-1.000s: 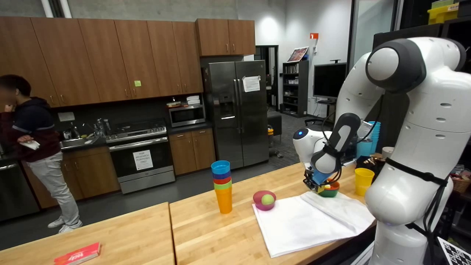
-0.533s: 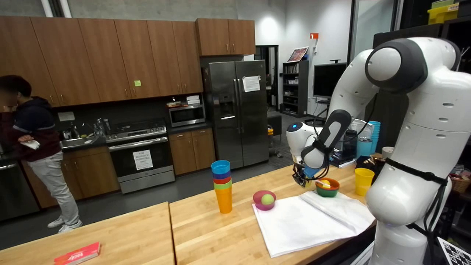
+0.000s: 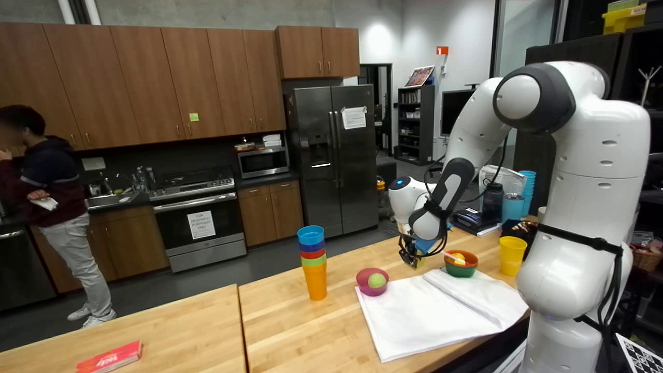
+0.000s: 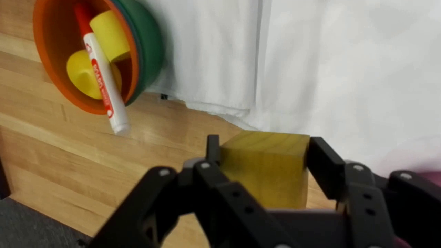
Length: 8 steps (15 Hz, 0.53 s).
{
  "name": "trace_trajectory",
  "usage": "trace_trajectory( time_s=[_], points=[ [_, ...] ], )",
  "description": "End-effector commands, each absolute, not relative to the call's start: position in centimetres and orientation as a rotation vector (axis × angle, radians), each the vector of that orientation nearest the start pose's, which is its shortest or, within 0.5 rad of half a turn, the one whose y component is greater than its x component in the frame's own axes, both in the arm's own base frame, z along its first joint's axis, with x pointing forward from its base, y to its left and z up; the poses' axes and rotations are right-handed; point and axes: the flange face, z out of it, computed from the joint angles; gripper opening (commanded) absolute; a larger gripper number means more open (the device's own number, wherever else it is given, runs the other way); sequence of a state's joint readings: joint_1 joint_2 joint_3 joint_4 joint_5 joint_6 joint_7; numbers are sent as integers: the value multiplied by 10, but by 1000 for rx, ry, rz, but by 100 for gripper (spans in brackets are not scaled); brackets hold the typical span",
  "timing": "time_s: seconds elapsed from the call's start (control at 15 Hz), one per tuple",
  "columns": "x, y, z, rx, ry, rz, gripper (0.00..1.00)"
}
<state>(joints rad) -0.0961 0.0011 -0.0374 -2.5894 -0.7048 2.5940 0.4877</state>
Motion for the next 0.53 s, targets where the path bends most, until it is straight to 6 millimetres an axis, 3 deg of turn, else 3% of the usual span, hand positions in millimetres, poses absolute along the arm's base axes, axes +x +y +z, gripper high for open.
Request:
trace_trajectory(
  time_s=[0.0,0.27,0.47],
  points=[
    [466,-67,245,-3585,138,-150,39],
    [487,-92,224,-3615,290,-111,39],
    [499,-101,206,-3607,274,-92,39]
  ],
)
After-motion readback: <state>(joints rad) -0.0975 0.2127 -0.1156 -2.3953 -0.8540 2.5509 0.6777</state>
